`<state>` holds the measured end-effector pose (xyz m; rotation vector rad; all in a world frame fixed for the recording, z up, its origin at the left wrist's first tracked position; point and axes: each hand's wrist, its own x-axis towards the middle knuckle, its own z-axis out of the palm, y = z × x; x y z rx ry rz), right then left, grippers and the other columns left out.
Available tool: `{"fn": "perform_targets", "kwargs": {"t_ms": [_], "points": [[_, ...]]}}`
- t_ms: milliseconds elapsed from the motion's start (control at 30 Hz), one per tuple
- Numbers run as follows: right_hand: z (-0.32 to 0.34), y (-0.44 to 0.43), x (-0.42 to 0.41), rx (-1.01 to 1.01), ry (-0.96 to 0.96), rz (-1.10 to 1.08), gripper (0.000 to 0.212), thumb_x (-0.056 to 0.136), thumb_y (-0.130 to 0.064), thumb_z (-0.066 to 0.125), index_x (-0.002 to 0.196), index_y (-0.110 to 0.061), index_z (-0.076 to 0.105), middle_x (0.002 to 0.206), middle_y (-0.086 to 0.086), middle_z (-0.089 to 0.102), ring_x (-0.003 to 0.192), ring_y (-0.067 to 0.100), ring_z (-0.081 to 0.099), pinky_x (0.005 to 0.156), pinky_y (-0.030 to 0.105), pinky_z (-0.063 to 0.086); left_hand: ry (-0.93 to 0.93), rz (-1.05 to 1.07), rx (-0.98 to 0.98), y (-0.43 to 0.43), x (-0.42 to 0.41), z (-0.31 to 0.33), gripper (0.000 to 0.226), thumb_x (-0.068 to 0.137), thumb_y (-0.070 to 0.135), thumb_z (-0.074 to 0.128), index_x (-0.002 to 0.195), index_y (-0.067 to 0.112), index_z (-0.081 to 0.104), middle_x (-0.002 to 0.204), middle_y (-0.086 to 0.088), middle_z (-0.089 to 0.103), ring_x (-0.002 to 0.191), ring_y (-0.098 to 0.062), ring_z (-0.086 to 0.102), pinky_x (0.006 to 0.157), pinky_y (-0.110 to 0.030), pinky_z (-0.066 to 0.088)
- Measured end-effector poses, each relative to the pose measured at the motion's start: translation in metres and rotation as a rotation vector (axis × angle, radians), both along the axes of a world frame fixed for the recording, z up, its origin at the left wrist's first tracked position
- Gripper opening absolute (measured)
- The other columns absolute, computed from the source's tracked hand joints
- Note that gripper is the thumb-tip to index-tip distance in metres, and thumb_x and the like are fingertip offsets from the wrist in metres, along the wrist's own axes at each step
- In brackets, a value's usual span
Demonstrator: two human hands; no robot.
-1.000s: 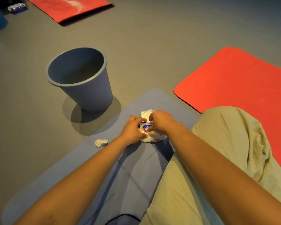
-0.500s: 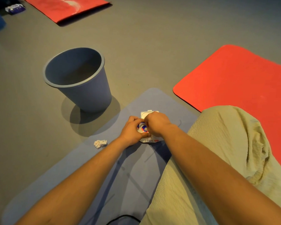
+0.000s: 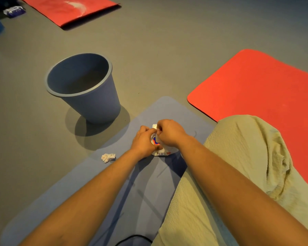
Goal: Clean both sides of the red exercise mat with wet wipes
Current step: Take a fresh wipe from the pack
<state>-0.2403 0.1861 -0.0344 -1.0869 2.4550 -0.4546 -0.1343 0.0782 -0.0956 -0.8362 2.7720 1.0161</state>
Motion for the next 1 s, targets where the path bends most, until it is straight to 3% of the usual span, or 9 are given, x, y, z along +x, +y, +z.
{"fn": "perform_targets", "kwargs": {"t_ms": [167, 333, 433, 500, 567, 667, 867, 933, 1000], "points": [[0.009, -0.001, -0.008, -0.197, -0.151, -0.176, 0.010, 0.095, -0.013, 0.052, 0.092, -0.010, 0.060, 0.089, 0.009, 0.062, 0.082, 0.028, 0.060, 0.075, 0.047, 0.056, 0.070, 0.045, 0.063, 0.002, 0.004, 0.000, 0.079, 0.069, 0.031, 0.096, 0.139, 0.025, 0.057, 0.129, -0.001, 0.046, 0.116, -0.026, 0.057, 0.099, -0.041, 0.053], [0.019, -0.002, -0.017, -0.439, -0.410, -0.465, 0.008, 0.089, -0.011, 0.050, 0.084, -0.008, 0.055, 0.085, 0.013, 0.063, 0.079, 0.029, 0.060, 0.073, 0.048, 0.052, 0.228, 0.155, 0.296, 0.000, 0.005, -0.004, 0.127, 0.065, 0.024, 0.099, 0.164, 0.027, 0.019, 0.140, 0.002, 0.057, 0.124, -0.016, 0.058, 0.103, -0.038, 0.053], [0.015, 0.000, -0.020, -0.505, -0.455, -0.583, 0.011, 0.080, -0.017, 0.045, 0.074, -0.010, 0.052, 0.079, 0.021, 0.061, 0.074, 0.037, 0.062, 0.069, 0.051, 0.056, 0.298, 0.237, 0.382, 0.003, 0.003, 0.005, 0.120, 0.074, 0.007, 0.093, 0.166, 0.022, 0.016, 0.123, 0.001, 0.063, 0.114, -0.009, 0.061, 0.096, -0.020, 0.050], [0.023, 0.003, -0.022, -0.599, -0.469, -0.674, 0.010, 0.079, -0.018, 0.044, 0.072, -0.015, 0.051, 0.073, 0.012, 0.056, 0.069, 0.028, 0.057, 0.065, 0.044, 0.052, 0.312, 0.205, 0.405, 0.003, 0.004, 0.013, 0.105, 0.078, 0.007, 0.090, 0.161, 0.024, 0.028, 0.115, 0.000, 0.065, 0.110, -0.012, 0.066, 0.094, -0.022, 0.055], [0.028, 0.008, -0.027, -0.662, -0.532, -0.772, 0.008, 0.087, -0.017, 0.047, 0.083, -0.015, 0.054, 0.088, 0.008, 0.062, 0.082, 0.027, 0.062, 0.073, 0.045, 0.057, 0.240, 0.020, 0.288, 0.001, 0.006, 0.021, 0.080, 0.082, 0.018, 0.088, 0.150, 0.027, 0.046, 0.121, 0.003, 0.064, 0.115, -0.016, 0.065, 0.098, -0.032, 0.058], [0.027, 0.010, -0.029, -0.665, -0.597, -0.832, 0.011, 0.087, -0.020, 0.050, 0.094, -0.014, 0.057, 0.098, 0.014, 0.065, 0.093, 0.034, 0.066, 0.082, 0.051, 0.059, 0.075, -0.309, -0.075, 0.004, 0.016, 0.023, 0.058, 0.089, 0.043, 0.076, 0.143, 0.032, 0.059, 0.151, 0.008, 0.051, 0.138, -0.017, 0.048, 0.112, -0.040, 0.046], [0.040, 0.006, -0.006, -0.560, -0.561, -0.614, 0.016, 0.086, -0.011, 0.050, 0.071, -0.013, 0.048, 0.080, 0.014, 0.056, 0.075, 0.027, 0.056, 0.074, 0.054, 0.055, -0.120, -0.482, -0.443, 0.030, 0.044, 0.010, 0.082, 0.097, 0.074, 0.042, 0.165, 0.034, 0.019, 0.175, 0.004, 0.003, 0.161, -0.022, 0.005, 0.129, -0.049, 0.017], [0.047, 0.008, 0.005, -0.528, -0.590, -0.510, 0.012, 0.086, -0.008, 0.050, 0.076, -0.015, 0.048, 0.079, 0.014, 0.051, 0.074, 0.025, 0.051, 0.071, 0.054, 0.053, -0.168, -0.457, -0.477, 0.036, 0.048, 0.010, 0.085, 0.097, 0.079, 0.034, 0.166, 0.032, 0.015, 0.175, 0.002, 0.000, 0.161, -0.024, 0.003, 0.128, -0.048, 0.016], [0.051, 0.011, 0.012, -0.529, -0.647, -0.457, 0.010, 0.089, -0.005, 0.050, 0.083, -0.012, 0.052, 0.084, 0.016, 0.055, 0.078, 0.029, 0.057, 0.078, 0.054, 0.057, -0.200, -0.433, -0.494, 0.038, 0.052, 0.016, 0.082, 0.098, 0.078, 0.034, 0.165, 0.034, 0.018, 0.174, 0.001, 0.010, 0.157, -0.028, 0.016, 0.124, -0.049, 0.028]]}}
